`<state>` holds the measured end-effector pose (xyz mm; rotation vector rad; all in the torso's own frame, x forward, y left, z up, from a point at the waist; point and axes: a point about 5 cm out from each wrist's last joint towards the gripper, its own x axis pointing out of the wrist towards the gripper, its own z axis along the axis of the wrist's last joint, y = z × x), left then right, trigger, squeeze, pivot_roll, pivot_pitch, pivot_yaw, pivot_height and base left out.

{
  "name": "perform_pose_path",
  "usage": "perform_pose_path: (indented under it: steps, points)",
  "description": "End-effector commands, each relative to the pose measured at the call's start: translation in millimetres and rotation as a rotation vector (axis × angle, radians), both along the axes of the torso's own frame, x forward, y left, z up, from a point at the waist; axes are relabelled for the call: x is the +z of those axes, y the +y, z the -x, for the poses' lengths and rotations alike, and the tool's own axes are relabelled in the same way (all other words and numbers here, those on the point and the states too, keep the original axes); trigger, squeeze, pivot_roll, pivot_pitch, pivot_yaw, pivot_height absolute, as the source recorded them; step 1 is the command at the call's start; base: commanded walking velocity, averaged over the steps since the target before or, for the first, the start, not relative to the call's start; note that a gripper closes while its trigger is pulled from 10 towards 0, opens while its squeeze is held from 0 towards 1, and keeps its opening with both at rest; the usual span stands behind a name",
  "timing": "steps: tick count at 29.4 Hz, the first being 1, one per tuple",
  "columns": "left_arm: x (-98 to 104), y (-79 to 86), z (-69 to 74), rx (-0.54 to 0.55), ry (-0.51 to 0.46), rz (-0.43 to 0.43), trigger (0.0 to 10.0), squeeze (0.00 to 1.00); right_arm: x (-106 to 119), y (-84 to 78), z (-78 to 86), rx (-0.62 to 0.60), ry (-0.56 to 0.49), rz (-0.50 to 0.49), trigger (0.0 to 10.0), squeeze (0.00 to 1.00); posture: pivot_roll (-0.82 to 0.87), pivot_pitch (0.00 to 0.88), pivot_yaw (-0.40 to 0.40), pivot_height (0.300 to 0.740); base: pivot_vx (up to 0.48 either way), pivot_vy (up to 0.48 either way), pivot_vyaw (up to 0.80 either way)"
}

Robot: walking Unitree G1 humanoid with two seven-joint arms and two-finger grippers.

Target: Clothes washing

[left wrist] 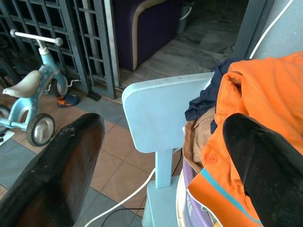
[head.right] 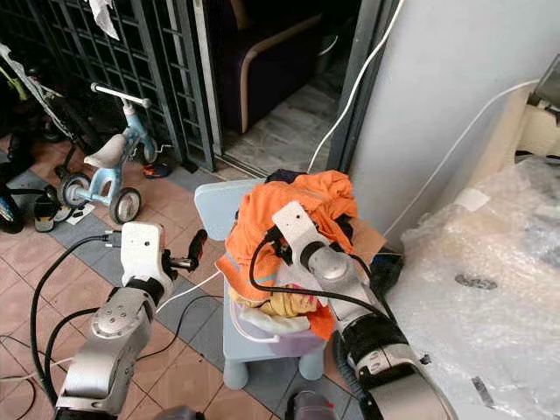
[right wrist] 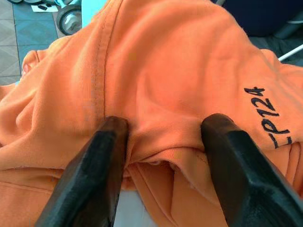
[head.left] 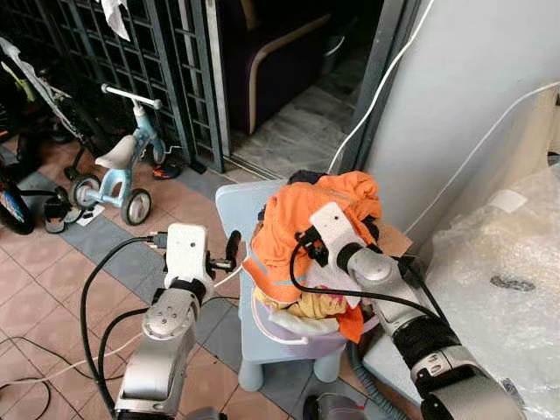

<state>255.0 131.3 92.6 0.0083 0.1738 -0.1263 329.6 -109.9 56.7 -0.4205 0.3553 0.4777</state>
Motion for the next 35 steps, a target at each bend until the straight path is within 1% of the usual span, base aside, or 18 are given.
perform_pose_path:
  steps: [1,6,16,19,21,22,23,25,27,28,29,30,31,32,35]
  points:
    - [2,1.1,1.6,0.011,-0.002,-0.012,10.0,0.0,-3,-2.7,-1.8,-0.023,0.021,0.027,0.0,0.0,0.02,0.051,-0.016,0.74,0.0,0.0,0.0]
    - [0,1.8,2.7,0.01,0.01,-0.014,10.0,0.0,-15,-5.4,1.2,-0.067,0.066,0.04,0.0,0.0,0.02,0.053,-0.015,0.74,0.0,0.0,0.0]
    - [-1,-0.2,3.1,-0.002,0.019,-0.015,10.0,0.0,-22,-9.4,5.9,-0.093,0.087,0.039,0.0,0.0,0.01,0.051,-0.01,0.74,0.0,0.0,0.0]
    - [-1,-0.9,2.8,-0.004,0.022,-0.015,10.0,0.0,-18,-11.5,5.3,-0.162,0.05,-0.035,0.0,0.0,0.0,0.047,-0.012,0.74,0.0,0.0,0.0]
    - [-2,-1.0,2.8,-0.005,0.023,-0.015,10.0,0.0,-17,-11.9,5.0,-0.175,0.04,-0.049,0.0,0.0,0.0,0.047,-0.012,0.74,0.0,0.0,0.0]
    - [-2,-1.1,3.2,-0.005,0.022,-0.015,10.0,0.0,-13,-13.4,5.5,-0.234,-0.003,-0.092,0.0,0.0,0.01,0.041,-0.014,0.74,0.0,0.0,0.0]
    - [-2,-1.1,3.2,-0.005,0.022,-0.015,10.0,0.0,-13,-13.4,5.5,-0.234,-0.003,-0.092,0.0,0.0,0.01,0.041,-0.014,0.74,0.0,0.0,0.0]
    - [-2,-1.2,3.8,-0.004,0.021,-0.015,10.0,0.0,-9,-18.0,10.8,-0.343,-0.082,-0.156,0.0,0.0,0.01,0.04,-0.011,0.74,0.0,0.0,0.0]
    - [-1,-1.2,3.6,-0.008,0.02,-0.016,10.0,0.0,-6,-22.6,15.8,-0.403,-0.146,-0.173,0.0,0.0,0.01,0.043,0.004,0.74,0.0,0.0,0.0]
    - [-1,-1.2,3.6,-0.008,0.02,-0.016,10.0,0.0,-6,-22.6,15.8,-0.403,-0.146,-0.173,0.0,0.0,0.01,0.043,0.004,0.74,0.0,0.0,0.0]
    - [-2,-1.7,3.5,-0.023,0.022,-0.019,10.0,0.0,4,-32.0,20.0,-0.467,-0.24,-0.206,0.0,0.0,0.0,0.039,0.017,0.74,0.0,0.0,0.0]
    - [-2,-1.8,3.6,-0.028,0.023,-0.02,10.0,0.0,7,-35.0,21.6,-0.486,-0.27,-0.219,0.0,0.0,0.0,0.039,0.017,0.74,0.0,0.0,0.0]
    - [-2,-1.9,3.3,-0.03,0.023,-0.021,10.0,0.0,12,-38.0,27.1,-0.507,-0.321,-0.239,0.0,0.0,0.0,0.035,0.025,0.74,0.0,0.0,0.0]
    - [-2,-1.9,3.3,-0.03,0.023,-0.021,10.0,0.0,12,-38.0,27.1,-0.507,-0.321,-0.239,0.0,0.0,0.0,0.035,0.025,0.74,0.0,0.0,0.0]
    - [-1,-2.8,1.7,-0.034,0.02,-0.019,10.0,0.0,27,-40.9,40.3,-0.522,-0.431,-0.271,0.0,0.0,0.01,0.029,0.038,0.74,0.0,0.0,0.0]
